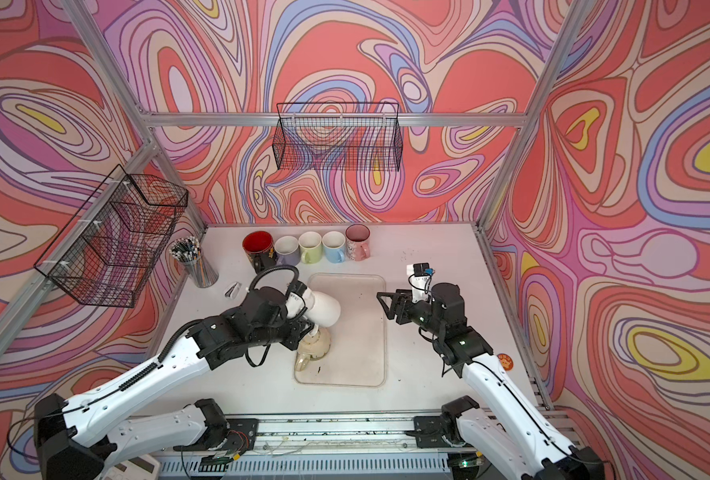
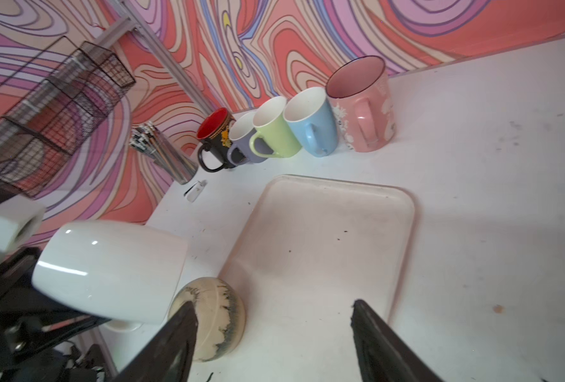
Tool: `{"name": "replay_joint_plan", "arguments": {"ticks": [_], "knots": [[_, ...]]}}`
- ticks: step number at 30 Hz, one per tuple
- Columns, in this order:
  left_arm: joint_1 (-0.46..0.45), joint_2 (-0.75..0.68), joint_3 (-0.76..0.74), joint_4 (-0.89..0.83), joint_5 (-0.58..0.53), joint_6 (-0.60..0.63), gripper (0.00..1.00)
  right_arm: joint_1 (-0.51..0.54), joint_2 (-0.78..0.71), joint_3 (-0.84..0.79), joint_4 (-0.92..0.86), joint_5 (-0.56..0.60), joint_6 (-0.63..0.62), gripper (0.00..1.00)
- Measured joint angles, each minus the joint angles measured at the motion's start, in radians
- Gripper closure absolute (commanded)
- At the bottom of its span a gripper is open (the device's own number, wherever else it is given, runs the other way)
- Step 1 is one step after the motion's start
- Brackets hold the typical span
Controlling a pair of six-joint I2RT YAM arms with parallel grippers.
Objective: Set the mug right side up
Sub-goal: 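Lift the white mug and tilt it toward the right gripper while the right approaches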
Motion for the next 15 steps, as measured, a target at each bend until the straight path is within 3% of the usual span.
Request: {"name": "replay_joint_plan", "arguments": {"ticks": [8,15], "knots": [[0.143,-0.051,-0.078,0.221,0.219,-0.097,1.00,0.000,0.164,-0.046,0.309,-0.303,0.109,0.32],[0.221,-0.024,-0.143,0.527,0.378,-0.244,1.00,0.011,0.291,-0.047,0.592,-0.459,0.221,0.32]]}}
